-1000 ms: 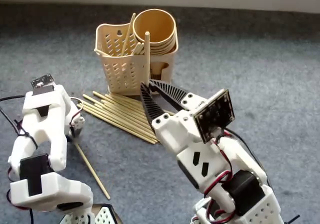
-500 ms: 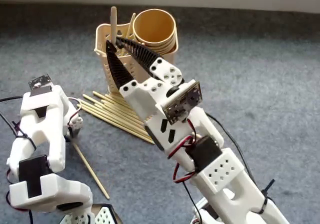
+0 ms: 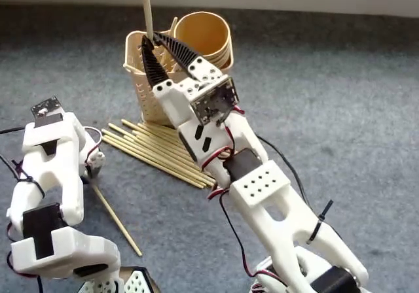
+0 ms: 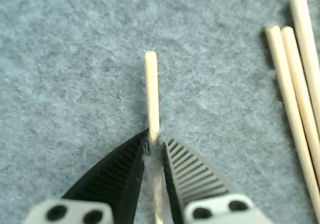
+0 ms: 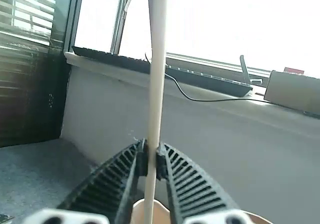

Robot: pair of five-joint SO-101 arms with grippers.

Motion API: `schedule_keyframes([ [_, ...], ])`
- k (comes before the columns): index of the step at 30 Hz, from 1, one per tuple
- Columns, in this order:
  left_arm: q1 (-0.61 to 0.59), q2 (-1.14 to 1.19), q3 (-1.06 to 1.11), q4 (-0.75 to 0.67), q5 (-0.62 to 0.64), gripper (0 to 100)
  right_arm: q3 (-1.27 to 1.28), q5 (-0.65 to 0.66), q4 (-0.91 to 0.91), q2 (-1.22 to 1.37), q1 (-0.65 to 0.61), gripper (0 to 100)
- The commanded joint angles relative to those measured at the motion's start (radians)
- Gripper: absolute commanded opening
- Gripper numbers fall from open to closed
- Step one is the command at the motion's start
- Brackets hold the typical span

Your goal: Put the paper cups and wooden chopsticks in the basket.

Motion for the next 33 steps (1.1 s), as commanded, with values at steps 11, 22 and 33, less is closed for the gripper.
schedule_keyframes([
  [11, -0.010, -0.033, -0.004, -0.009, -0.005, 0, -0.033, 0.012, 0.036, 0.074, 0.033, 12.7],
  [22, -0.010, -0.033, -0.004, -0.011, -0.005, 0, -0.068, 0.011, 0.153, -0.058, 0.022, 10.8],
  [33, -0.007, -0.042, -0.042, -0.005, 0.003, 0, 0.024, 0.012, 0.723, -0.483, -0.004, 0.6],
])
